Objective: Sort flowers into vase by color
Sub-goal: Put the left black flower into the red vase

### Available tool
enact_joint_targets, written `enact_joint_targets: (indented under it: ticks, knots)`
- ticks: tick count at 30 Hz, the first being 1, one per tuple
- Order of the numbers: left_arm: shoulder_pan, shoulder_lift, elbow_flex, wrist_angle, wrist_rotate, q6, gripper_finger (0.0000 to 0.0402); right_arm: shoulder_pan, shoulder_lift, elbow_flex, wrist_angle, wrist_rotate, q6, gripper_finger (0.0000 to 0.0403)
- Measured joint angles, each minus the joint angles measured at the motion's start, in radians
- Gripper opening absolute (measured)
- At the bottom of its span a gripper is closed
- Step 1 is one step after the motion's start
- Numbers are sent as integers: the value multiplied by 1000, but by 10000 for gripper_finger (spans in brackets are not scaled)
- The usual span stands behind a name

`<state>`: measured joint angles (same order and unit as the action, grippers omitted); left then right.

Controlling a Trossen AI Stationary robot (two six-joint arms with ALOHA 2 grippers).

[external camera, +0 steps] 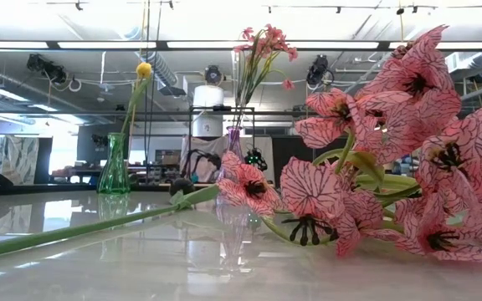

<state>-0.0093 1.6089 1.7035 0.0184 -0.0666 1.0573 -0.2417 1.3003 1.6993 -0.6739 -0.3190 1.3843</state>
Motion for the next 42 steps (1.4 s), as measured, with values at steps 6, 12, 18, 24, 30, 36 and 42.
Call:
enact_joint_targets:
  ticks: [6,12,18,24,30,36,42]
  knots:
    - [0,0,0,32,0,-49,134,-3,0,0,0,1,0,59]
    - [-6,0,0,46,-1,-71,173,-4,0,0,0,0,-28,59]
    - [-13,-1,0,-7,-8,-140,202,-32,0,0,0,-14,-57,59]
    - [-12,-1,0,-36,-16,-252,225,-77,-6,0,19,-66,-92,59]
    - [-12,-1,0,-37,-45,-373,233,-140,-27,0,22,-167,-140,59]
    - [-12,-1,0,-37,-46,-403,234,-201,-62,0,22,-299,-275,52]
    - [-12,-1,0,-37,-46,-483,234,-228,-112,0,54,-435,-509,43]
